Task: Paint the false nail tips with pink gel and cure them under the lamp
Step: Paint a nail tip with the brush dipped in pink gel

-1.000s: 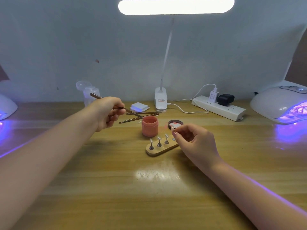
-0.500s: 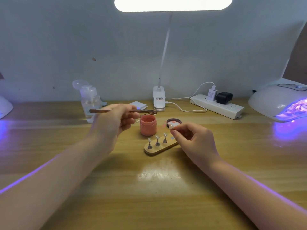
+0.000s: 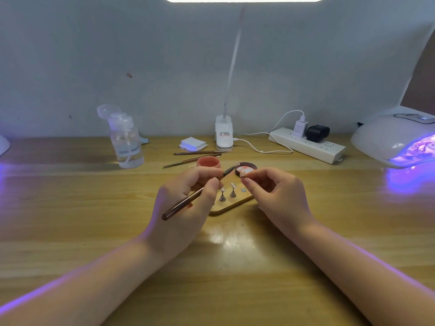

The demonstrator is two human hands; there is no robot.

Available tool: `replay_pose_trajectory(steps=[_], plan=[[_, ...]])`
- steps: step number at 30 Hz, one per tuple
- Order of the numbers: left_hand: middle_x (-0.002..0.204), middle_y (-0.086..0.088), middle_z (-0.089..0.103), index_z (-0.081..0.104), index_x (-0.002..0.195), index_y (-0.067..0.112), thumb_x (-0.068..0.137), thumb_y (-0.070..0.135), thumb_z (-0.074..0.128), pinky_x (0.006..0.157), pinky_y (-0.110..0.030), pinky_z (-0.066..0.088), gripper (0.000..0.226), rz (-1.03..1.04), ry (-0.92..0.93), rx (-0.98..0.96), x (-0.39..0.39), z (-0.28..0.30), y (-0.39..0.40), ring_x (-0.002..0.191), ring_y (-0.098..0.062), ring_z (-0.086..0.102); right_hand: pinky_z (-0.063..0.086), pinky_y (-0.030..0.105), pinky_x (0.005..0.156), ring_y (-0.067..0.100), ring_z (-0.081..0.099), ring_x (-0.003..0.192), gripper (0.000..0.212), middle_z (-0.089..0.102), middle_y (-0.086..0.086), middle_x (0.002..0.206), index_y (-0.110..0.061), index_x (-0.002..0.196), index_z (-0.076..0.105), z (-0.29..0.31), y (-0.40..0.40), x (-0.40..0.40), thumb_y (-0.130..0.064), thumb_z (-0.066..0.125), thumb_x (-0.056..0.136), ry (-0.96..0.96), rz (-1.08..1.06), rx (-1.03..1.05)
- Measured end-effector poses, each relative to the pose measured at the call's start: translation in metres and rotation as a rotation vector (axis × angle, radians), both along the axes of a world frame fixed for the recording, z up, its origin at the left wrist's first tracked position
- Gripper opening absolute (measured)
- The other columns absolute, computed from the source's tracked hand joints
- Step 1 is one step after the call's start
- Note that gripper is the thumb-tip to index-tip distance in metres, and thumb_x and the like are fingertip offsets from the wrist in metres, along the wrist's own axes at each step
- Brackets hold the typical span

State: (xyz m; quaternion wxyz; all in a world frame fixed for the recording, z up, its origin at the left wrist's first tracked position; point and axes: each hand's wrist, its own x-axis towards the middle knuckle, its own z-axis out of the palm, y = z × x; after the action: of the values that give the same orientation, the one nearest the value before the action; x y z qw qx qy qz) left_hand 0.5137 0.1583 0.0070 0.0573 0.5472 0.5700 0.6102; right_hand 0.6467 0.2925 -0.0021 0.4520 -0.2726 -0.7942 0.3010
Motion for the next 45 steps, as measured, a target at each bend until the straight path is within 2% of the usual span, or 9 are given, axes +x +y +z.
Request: replay_pose_trajectory(steps=[5, 10, 15, 18, 21, 27, 33, 39, 45], plan=[[0.09, 0.002, 0.074, 0.069, 0.102, 0.021, 0.089, 0.022, 0.059, 0.079, -0.035, 0.056, 0.017, 0.003, 0.023, 0.003, 0.0031, -0.0021, 0.0014, 0.089, -0.014, 0.071, 0.055, 0.029, 0.071, 0.009, 0.064, 0.073, 0.01, 0.071, -0.004, 0.081, -0.013, 0.092, 0.074, 0.0009, -0.0008, 0.0002, -0.015, 0.073, 0.083, 0.011, 0.015, 0.001], [0.08, 0.011, 0.071, 0.068, 0.091, 0.025, 0.085, 0.037, 0.05, 0.07, -0.02, 0.052, 0.023, 0.006, 0.029, 0.003, 0.0036, -0.0017, -0.0001, 0.079, -0.008, 0.068, 0.054, 0.026, 0.069, 0.008, 0.063, 0.072, 0.009, 0.07, -0.004, 0.079, -0.013, 0.093, 0.074, 0.0009, -0.0002, 0.0006, -0.015, 0.073, 0.084, 0.008, 0.017, -0.012], [0.09, 0.001, 0.073, 0.067, 0.102, 0.02, 0.091, 0.026, 0.057, 0.077, -0.032, 0.056, 0.016, 0.008, -0.04, 0.038, 0.0047, -0.0035, 0.0028, 0.087, -0.018, 0.07, 0.053, 0.023, 0.068, 0.007, 0.063, 0.071, 0.009, 0.07, -0.004, 0.08, -0.014, 0.092, 0.074, 0.0012, -0.0015, 0.0005, -0.013, 0.073, 0.083, 0.023, 0.031, 0.002], [0.087, 0.003, 0.073, 0.067, 0.098, 0.019, 0.09, 0.021, 0.058, 0.075, -0.029, 0.055, 0.012, -0.008, -0.021, 0.021, 0.0055, -0.0039, 0.004, 0.084, -0.015, 0.07, 0.052, 0.021, 0.067, 0.007, 0.063, 0.071, 0.01, 0.07, -0.003, 0.081, -0.012, 0.093, 0.074, 0.001, -0.0013, 0.0005, -0.013, 0.073, 0.083, 0.016, 0.038, 0.014], [0.079, 0.005, 0.071, 0.067, 0.089, 0.02, 0.086, 0.03, 0.054, 0.07, -0.028, 0.054, 0.017, -0.023, -0.003, 0.034, 0.005, -0.0038, 0.001, 0.078, -0.014, 0.069, 0.051, 0.019, 0.067, 0.005, 0.063, 0.071, 0.009, 0.07, -0.006, 0.081, -0.013, 0.092, 0.074, 0.0009, -0.0013, 0.0004, -0.013, 0.073, 0.083, 0.027, 0.039, 0.014], [0.088, 0.004, 0.073, 0.067, 0.095, 0.02, 0.09, 0.019, 0.057, 0.073, -0.02, 0.054, 0.011, -0.006, -0.04, 0.029, 0.0069, -0.0027, 0.0032, 0.084, -0.011, 0.07, 0.054, 0.026, 0.071, 0.009, 0.065, 0.074, 0.009, 0.071, -0.002, 0.082, -0.012, 0.092, 0.075, 0.0013, -0.002, 0.0004, -0.011, 0.073, 0.083, 0.028, 0.037, 0.035], [0.078, 0.006, 0.07, 0.066, 0.087, 0.02, 0.085, 0.028, 0.051, 0.069, -0.018, 0.05, 0.017, -0.012, 0.046, 0.058, 0.0051, -0.0023, 0.0002, 0.077, -0.011, 0.068, 0.049, 0.015, 0.067, 0.004, 0.063, 0.073, 0.01, 0.069, -0.008, 0.08, -0.012, 0.092, 0.074, 0.0017, -0.0026, 0.0001, -0.01, 0.073, 0.083, 0.027, 0.044, 0.037], [0.083, 0.007, 0.072, 0.068, 0.092, 0.023, 0.089, 0.027, 0.056, 0.079, -0.041, 0.053, 0.013, 0.046, 0.049, 0.016, 0.0066, -0.0017, 0.0016, 0.088, -0.019, 0.067, 0.052, 0.02, 0.068, 0.007, 0.063, 0.071, 0.01, 0.071, -0.002, 0.081, -0.009, 0.092, 0.075, 0.0011, -0.0022, 0.0, -0.01, 0.074, 0.082, 0.021, 0.04, 0.056], [0.08, 0.008, 0.07, 0.066, 0.088, 0.021, 0.086, 0.034, 0.048, 0.077, -0.036, 0.052, 0.021, 0.061, 0.068, 0.065, 0.0056, -0.0016, 0.0001, 0.086, -0.018, 0.067, 0.05, 0.017, 0.067, 0.007, 0.063, 0.071, 0.009, 0.07, -0.005, 0.081, -0.012, 0.091, 0.075, 0.0008, -0.0018, 0.0002, -0.011, 0.074, 0.082, 0.02, 0.037, 0.057]])
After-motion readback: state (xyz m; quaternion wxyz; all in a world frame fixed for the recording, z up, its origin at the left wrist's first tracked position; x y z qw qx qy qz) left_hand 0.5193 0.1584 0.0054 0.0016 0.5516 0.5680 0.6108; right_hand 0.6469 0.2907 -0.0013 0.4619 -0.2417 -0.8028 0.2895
